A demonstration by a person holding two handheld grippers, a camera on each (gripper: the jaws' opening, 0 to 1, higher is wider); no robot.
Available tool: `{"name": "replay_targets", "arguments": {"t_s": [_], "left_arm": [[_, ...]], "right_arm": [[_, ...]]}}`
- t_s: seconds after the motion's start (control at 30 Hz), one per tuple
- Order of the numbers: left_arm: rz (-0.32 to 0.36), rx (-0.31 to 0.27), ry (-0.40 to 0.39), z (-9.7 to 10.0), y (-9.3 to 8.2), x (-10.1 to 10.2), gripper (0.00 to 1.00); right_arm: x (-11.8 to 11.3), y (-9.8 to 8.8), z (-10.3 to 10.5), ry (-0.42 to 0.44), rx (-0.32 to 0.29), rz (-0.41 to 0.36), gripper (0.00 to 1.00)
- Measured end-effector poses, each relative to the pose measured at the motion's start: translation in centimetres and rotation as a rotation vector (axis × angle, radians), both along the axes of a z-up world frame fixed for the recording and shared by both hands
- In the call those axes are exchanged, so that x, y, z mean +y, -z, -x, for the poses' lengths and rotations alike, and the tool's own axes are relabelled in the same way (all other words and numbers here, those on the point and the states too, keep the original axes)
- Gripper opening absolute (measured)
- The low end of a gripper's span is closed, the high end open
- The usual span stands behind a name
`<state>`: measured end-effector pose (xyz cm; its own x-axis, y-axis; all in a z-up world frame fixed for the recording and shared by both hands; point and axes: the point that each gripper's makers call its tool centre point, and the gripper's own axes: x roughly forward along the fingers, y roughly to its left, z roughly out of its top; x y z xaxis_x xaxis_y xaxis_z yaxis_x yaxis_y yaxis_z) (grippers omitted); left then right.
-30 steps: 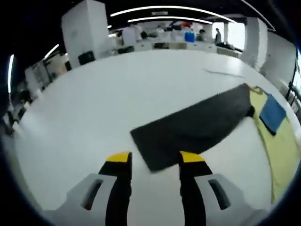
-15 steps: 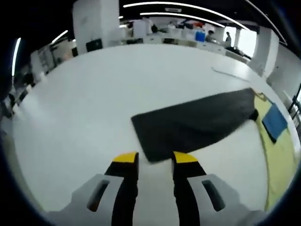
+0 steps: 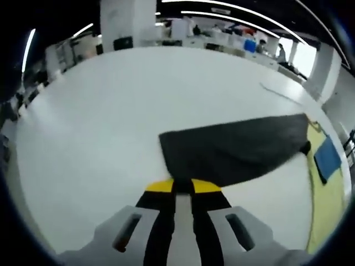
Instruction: Fold the garment on the visible template until the final outline fits inside the template.
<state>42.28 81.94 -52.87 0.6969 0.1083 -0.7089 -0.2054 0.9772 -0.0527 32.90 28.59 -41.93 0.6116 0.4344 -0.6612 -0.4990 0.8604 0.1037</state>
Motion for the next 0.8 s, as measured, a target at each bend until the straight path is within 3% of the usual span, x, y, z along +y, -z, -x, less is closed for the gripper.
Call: {"name": "replay_targets", "arguments": {"t_s": [0.23,0.6,0.8], "left_arm": [[-0.026,-0.059,-0.011,-0.6,-1.3,0.4,0.01],[-0.082,-0.093,0.045,-2.6,-3.1,1.7,0.00],[-0.093,-0.088,0.067,-2.8,-3.5,0.9,0.00]], "right_arm": [[0.2,0.1,0.0,-0.001,-0.002,-0.015,0.99],[0.1,0.4,0.2,-0.002,0.008,-0.016,0.99],[-0.1,0.5,0.3,-0.003,0.011,-0.015,0.99]]}}
